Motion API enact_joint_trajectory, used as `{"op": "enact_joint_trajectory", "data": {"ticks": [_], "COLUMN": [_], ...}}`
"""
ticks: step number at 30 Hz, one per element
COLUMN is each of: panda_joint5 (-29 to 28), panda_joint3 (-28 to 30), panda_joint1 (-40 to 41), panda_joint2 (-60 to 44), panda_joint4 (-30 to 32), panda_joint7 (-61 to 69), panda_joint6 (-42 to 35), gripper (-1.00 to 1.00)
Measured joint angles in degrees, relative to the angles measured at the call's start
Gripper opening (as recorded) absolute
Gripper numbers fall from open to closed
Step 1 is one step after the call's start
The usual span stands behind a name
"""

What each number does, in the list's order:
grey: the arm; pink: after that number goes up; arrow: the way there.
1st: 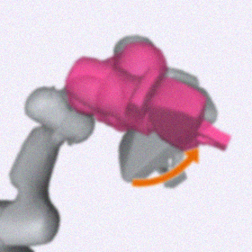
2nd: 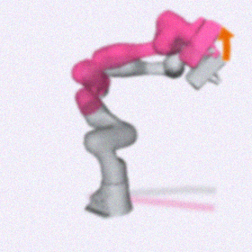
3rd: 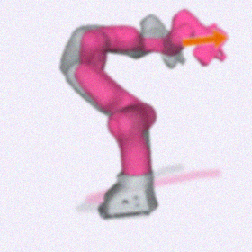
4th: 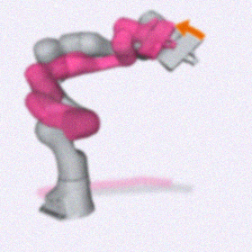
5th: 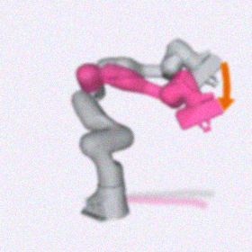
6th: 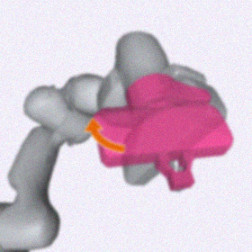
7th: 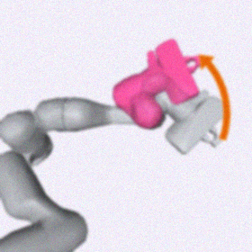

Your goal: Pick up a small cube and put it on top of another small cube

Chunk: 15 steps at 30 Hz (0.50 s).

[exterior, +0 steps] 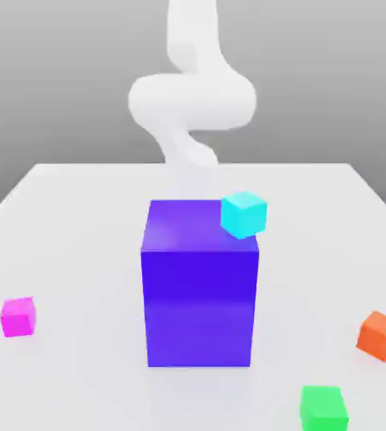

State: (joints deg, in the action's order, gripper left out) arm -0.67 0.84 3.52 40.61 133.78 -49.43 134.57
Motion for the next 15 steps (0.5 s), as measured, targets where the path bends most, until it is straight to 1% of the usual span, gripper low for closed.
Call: {"op": "enact_joint_trajectory", "data": {"ticks": [9,15], "panda_joint5": [-2.01,-1.49], "panda_joint3": [4.88,9.67], "panda_joint1": [11.78,18.19], "panda_joint2": [-18.96,-31.38], "panda_joint4": [7.25,12.00], "panda_joint7": [-12.78,-19.82], "panda_joint6": [10.11,16.77], "gripper": [0.00,0.00]}}
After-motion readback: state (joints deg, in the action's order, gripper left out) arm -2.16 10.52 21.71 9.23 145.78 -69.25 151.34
